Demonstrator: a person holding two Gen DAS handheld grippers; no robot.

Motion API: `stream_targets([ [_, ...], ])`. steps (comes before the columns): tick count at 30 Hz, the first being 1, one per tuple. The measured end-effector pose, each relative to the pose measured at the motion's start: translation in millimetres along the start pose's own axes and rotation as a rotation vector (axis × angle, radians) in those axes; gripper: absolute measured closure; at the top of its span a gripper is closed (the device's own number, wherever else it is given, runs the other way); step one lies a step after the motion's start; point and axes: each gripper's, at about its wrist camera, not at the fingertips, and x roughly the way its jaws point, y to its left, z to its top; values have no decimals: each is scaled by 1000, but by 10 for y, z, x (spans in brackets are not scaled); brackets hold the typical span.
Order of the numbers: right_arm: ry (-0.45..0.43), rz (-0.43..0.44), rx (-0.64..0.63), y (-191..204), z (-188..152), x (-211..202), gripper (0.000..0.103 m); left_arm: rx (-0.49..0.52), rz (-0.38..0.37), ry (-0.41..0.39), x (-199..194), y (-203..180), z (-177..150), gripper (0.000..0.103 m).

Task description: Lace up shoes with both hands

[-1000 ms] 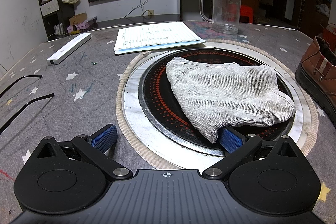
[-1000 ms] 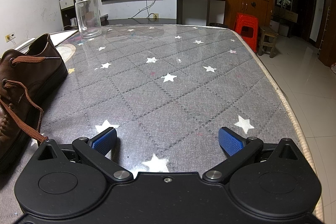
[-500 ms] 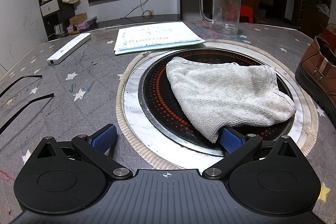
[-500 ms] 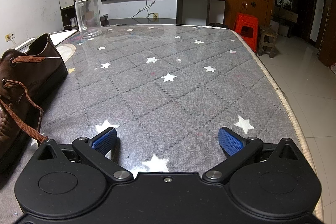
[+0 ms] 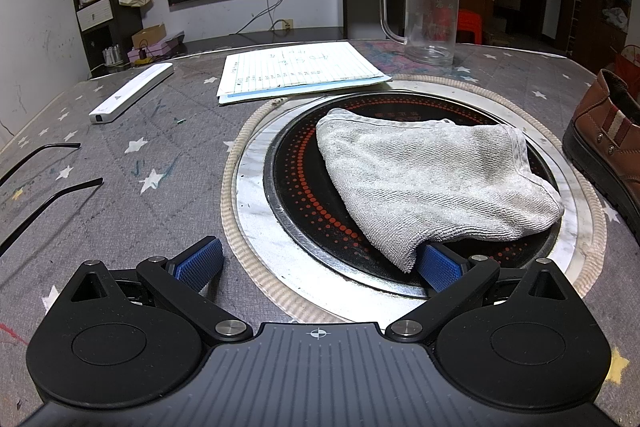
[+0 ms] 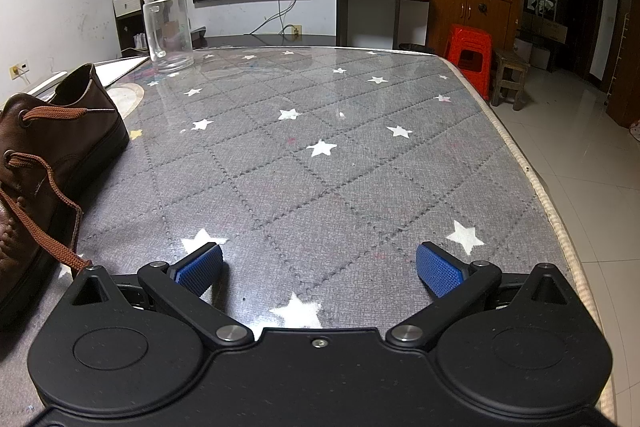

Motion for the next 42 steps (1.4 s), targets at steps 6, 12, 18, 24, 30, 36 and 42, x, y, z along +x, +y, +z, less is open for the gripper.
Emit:
stream_targets([
  [6,0,0,0,0,0,1,0,0,0,0,0,-1,-2,0],
  [12,0,0,0,1,-4,-1,0,0,0,0,-8,-20,-9,0],
  [18,0,0,0,1,-5,-2,0,0,0,0,-11,-27,-11,0],
  [24,0,0,0,2,-5,-1,0,0,0,0,-1,-7,-7,0],
  [30,0,0,0,2,-5,-1,0,0,0,0,-4,-14,-10,0],
  [36,0,0,0,2,-5,-2,0,0,0,0,-5,-19,-13,0],
  [42,0,0,0,1,-5,-2,0,0,0,0,-15,-40,-21,0],
])
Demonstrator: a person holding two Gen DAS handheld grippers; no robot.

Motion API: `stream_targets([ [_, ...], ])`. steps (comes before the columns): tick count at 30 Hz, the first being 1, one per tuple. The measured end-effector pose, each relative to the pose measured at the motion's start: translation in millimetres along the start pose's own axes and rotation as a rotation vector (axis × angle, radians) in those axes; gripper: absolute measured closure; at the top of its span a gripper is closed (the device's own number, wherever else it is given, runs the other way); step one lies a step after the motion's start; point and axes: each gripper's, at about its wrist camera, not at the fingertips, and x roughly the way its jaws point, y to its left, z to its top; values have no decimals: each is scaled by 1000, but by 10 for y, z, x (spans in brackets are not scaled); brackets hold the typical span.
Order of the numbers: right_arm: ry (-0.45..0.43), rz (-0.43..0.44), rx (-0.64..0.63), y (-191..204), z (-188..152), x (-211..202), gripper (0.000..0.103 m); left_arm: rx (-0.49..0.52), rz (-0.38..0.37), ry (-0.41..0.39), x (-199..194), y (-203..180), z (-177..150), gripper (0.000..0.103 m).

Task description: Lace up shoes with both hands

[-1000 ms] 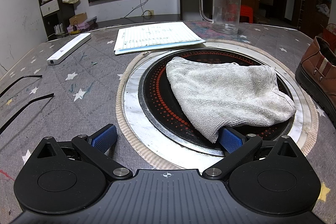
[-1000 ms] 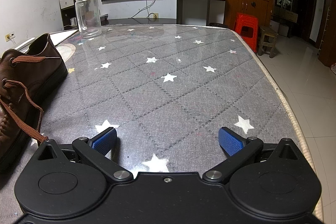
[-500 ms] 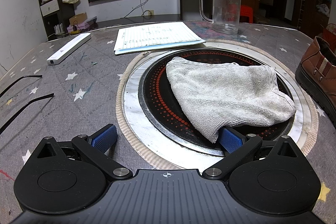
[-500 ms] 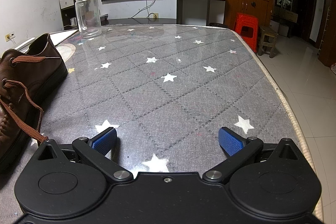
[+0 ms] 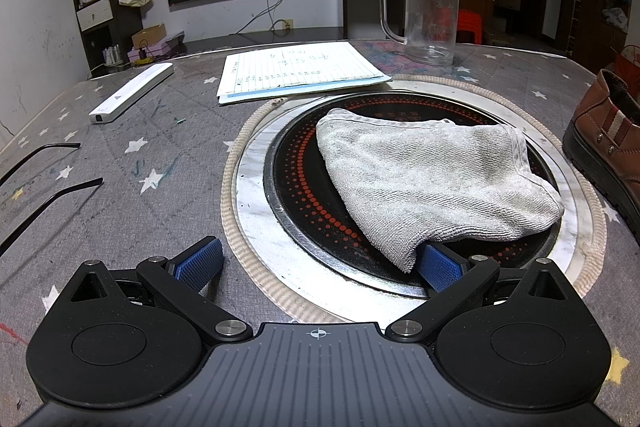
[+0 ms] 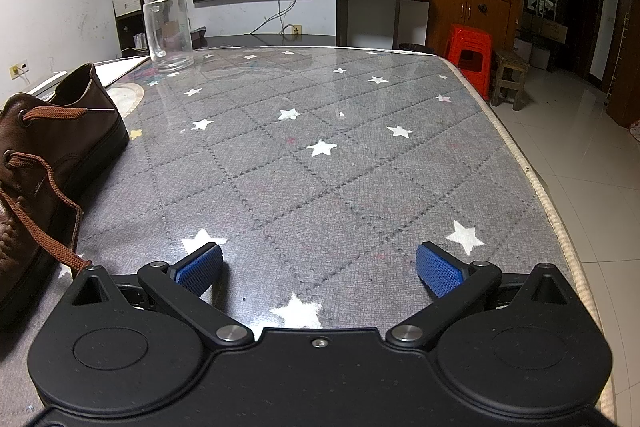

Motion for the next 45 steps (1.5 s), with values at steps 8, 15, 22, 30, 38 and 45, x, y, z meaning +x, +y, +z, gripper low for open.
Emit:
stream_targets([
  [8,0,0,0,-1,0,-1,0,0,0,0,-3,-7,1,0],
  [15,0,0,0,0,0,0,0,0,0,0,2,8,9,0],
  [22,0,0,0,0,1,1,0,0,0,0,6,17,15,0],
  [30,0,0,0,1,1,2,0,0,0,0,1,8,16,0],
  [38,0,0,0,1,1,2,0,0,0,0,11,32,23,0],
  [45,0,0,0,2,2,4,0,0,0,0,3,17,20,0],
])
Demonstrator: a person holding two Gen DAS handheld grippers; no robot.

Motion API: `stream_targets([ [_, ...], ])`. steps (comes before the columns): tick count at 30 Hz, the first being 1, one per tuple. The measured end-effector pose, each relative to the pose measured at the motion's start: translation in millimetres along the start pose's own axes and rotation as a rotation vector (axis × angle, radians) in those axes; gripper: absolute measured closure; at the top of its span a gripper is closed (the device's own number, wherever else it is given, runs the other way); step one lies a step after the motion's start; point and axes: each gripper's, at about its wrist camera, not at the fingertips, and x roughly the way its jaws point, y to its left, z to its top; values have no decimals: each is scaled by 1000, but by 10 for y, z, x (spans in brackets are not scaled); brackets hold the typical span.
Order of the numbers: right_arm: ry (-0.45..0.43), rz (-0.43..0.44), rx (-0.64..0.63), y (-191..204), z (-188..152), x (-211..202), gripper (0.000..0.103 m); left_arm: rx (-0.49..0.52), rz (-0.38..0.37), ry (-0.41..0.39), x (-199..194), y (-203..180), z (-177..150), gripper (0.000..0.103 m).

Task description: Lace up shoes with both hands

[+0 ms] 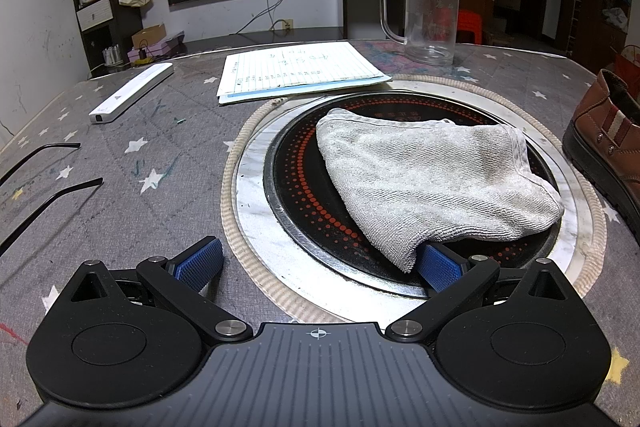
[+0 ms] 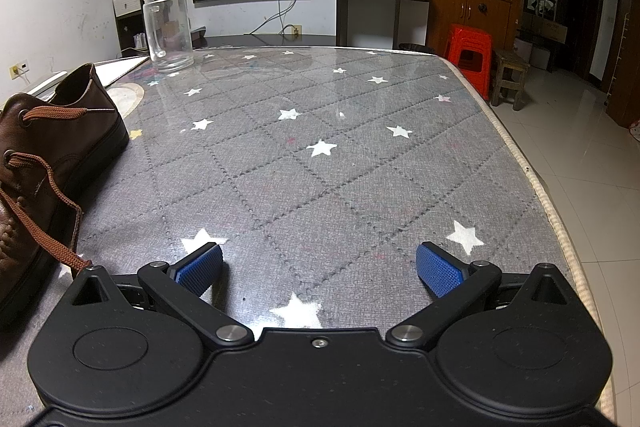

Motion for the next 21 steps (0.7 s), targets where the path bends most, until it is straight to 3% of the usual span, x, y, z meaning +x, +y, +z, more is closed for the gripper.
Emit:
stream_targets([
  [21,0,0,0,0,-1,-1,0,0,0,0,4,12,2,0],
])
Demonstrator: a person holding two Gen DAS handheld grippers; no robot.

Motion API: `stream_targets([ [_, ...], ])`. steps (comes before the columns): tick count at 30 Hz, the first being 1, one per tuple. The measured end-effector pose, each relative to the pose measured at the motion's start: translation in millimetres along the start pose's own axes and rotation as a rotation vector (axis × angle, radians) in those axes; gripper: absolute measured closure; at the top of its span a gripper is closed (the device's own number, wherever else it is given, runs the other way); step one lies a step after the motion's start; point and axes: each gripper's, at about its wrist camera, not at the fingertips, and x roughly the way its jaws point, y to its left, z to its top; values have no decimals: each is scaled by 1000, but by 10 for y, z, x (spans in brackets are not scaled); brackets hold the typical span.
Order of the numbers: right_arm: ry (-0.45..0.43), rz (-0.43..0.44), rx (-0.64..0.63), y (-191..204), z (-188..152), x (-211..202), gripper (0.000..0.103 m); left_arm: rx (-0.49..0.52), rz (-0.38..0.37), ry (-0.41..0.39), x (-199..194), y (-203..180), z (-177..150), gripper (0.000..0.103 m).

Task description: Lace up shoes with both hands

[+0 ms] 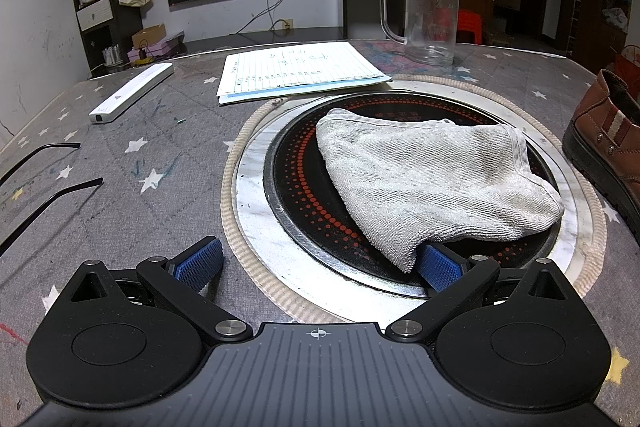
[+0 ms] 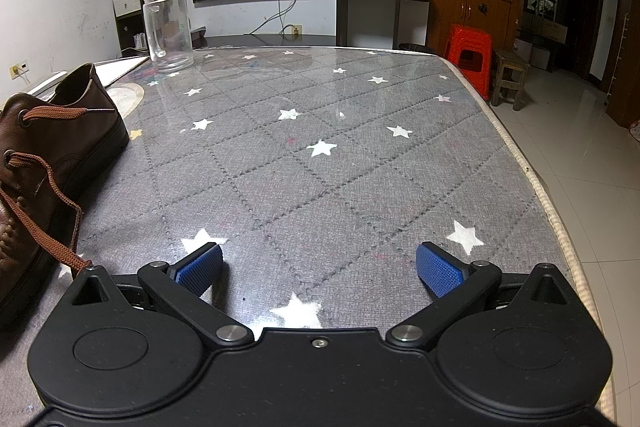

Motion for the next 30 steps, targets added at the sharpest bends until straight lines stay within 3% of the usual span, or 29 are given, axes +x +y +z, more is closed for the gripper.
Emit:
stream_targets([
  [30,0,0,0,0,-1,0,0,0,0,0,0,0,1,0],
])
